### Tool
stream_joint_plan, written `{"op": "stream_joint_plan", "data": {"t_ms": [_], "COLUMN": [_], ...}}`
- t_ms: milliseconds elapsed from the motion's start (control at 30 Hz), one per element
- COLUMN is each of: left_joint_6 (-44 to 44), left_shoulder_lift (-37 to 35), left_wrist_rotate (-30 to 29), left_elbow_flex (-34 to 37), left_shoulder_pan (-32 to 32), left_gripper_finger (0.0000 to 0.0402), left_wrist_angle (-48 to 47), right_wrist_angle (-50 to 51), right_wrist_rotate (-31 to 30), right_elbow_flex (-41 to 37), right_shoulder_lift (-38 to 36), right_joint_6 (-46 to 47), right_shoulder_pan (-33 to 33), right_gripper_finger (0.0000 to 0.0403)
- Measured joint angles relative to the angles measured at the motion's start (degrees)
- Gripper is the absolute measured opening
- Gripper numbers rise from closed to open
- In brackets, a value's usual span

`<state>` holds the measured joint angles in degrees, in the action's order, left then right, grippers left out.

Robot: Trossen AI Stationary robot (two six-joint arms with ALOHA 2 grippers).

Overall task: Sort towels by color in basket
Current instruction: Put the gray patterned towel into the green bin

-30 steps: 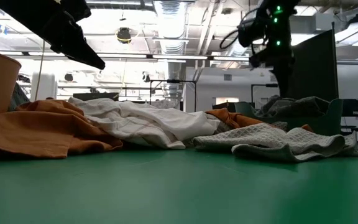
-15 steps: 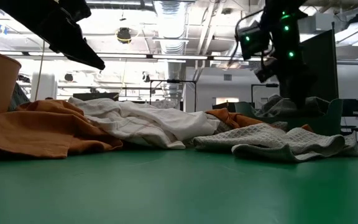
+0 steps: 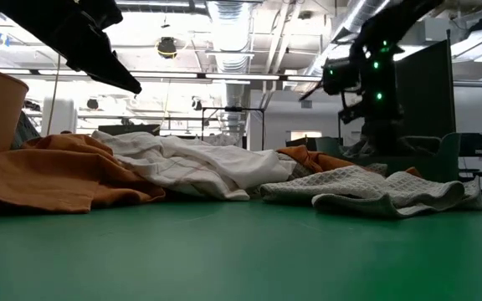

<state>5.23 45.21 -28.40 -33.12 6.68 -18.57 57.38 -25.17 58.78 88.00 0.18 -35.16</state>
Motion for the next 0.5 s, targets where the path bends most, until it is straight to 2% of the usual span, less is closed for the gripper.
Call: {"op": "stream_joint_plan", "data": {"t_ms": [100, 200, 267, 500], "left_joint_6": [0.0, 0.0, -0.1, -0.3], "left_shoulder_lift": [0.0, 0.0, 0.0, 0.0], "left_wrist_rotate": [0.0, 0.0, -0.1, -0.1], "left_elbow_flex": [0.0, 0.0, 0.0, 0.0], "left_shoulder_pan": [0.0, 0.0, 0.0, 0.0], "left_gripper_finger": [0.021, 0.021, 0.021, 0.021], "left_wrist_angle": [0.0, 0.0, 0.0, 0.0], "right_wrist_angle": [-3.3, -3.6, -2.2, 9.3], "right_wrist_rotate": [1.8, 8.0, 9.4, 6.4], "right_elbow_flex": [-1.5, -1.6, -0.8, 8.2], "right_shoulder_lift": [1.4, 2.8, 3.2, 0.6], "right_joint_6": [1.4, 1.7, 1.5, 3.6], "right_shoulder_pan": [-2.9, -4.5, -4.5, -3.7], "right_gripper_finger": [0.011, 0.015, 0.0172, 0.0225]}}
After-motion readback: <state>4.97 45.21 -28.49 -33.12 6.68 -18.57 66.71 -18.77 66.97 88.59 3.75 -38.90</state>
